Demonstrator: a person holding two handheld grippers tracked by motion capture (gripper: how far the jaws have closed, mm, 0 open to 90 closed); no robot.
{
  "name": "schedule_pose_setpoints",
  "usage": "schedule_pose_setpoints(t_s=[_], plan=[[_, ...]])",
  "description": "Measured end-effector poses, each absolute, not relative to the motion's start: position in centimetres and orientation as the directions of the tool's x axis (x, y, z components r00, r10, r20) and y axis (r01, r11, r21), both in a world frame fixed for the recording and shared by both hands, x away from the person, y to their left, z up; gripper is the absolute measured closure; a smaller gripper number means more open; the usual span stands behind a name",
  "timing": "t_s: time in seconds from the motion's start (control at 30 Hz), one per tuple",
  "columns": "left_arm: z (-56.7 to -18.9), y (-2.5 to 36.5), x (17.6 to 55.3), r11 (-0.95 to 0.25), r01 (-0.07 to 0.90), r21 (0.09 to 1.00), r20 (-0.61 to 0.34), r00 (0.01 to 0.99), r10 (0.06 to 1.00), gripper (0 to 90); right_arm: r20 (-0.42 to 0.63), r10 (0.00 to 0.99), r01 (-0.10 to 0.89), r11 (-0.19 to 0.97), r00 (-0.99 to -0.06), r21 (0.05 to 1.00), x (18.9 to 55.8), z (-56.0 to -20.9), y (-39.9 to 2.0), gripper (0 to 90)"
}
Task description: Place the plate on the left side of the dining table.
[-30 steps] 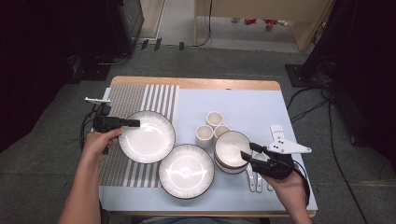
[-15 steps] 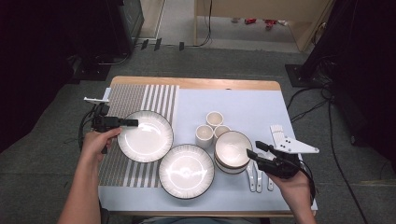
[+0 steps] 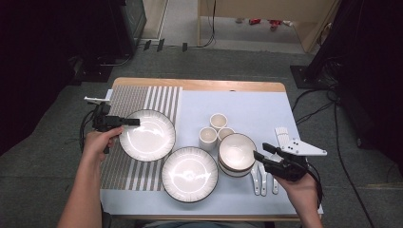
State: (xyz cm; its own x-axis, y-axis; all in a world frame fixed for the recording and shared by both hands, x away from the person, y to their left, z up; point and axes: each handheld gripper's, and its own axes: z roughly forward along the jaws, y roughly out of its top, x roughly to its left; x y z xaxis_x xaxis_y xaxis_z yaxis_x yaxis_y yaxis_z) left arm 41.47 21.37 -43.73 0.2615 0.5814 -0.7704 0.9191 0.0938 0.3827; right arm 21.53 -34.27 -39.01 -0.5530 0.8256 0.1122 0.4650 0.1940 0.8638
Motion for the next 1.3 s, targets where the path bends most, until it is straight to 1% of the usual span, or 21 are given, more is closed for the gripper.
schedule_pose_setpoints(t_s=[0.43,1.3], plan=[[-43.9,21.8,42.7,0.099,0.918,0.383,-0.766,0.257,0.589,81.4,0.104,0.835,0.457,0.187,-0.540,0.869,21.7,-39.2,-34.8,50.9],[-44.8,22.5,44.7,0.093,0.913,0.397,-0.749,0.264,0.608,81.4,0.105,0.882,0.488,0.152,-0.460,0.859,22.3,-40.7,-37.0,51.3]])
